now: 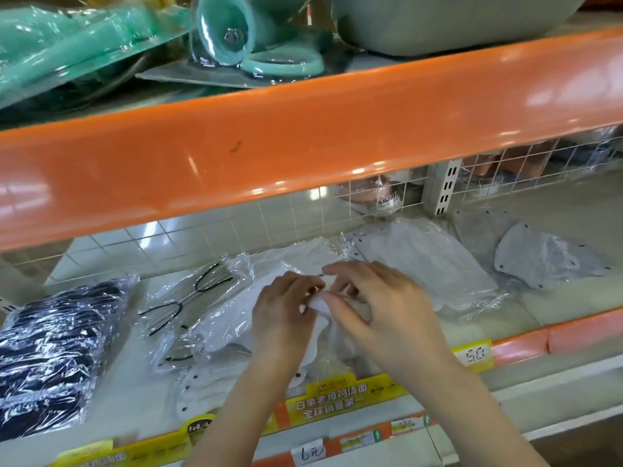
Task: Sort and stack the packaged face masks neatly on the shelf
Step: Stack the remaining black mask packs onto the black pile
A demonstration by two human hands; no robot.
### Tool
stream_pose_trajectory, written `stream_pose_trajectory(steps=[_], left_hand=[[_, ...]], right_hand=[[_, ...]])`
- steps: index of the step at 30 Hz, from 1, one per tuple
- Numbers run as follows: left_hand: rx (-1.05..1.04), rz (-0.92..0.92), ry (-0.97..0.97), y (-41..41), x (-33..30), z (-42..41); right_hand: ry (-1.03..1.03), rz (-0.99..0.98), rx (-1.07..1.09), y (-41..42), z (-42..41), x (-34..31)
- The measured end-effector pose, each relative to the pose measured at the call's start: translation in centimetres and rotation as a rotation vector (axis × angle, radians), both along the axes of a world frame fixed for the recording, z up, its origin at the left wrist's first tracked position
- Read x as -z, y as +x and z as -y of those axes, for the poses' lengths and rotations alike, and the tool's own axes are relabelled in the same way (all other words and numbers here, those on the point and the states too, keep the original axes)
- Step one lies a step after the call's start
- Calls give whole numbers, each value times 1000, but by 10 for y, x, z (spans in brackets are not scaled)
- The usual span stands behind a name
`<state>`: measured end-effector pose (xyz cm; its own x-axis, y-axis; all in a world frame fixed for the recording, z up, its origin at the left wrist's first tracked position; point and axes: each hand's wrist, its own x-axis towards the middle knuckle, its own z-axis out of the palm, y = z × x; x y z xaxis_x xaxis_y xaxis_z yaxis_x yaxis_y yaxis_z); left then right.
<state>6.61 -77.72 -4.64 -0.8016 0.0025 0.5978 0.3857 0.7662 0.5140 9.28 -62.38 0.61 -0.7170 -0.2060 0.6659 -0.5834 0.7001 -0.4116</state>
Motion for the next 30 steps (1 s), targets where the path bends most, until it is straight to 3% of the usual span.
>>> stream_pose_trajectory(steps=[4, 7, 10, 13, 19, 21, 24, 27, 30], left_hand=[[-4, 193, 364, 0, -26, -1], [-40, 364, 745, 2, -33, -1], [-18, 487, 1154, 12, -25, 3], [80, 497, 1483, 21, -19, 12], [29, 466, 1583, 35, -10, 44], [0, 431, 1582, 40, -8, 61], [-103, 387, 1507, 46, -6, 94], [-227, 347, 1425, 52, -6, 126], [-276, 307, 1444, 56, -5, 153]], right_hand=[[-147, -23, -49, 4, -3, -17], [-159, -26, -31, 0, -8, -15], [-86, 86, 26, -7, -7, -5], [113, 177, 70, -11, 2, 12], [107, 416, -8, -15, 34, 31], [152, 417, -40, -19, 44, 35], [258, 342, 22, -22, 61, 36], [222, 155, 104, -19, 85, 39], [222, -4, 40, -8, 120, 42]])
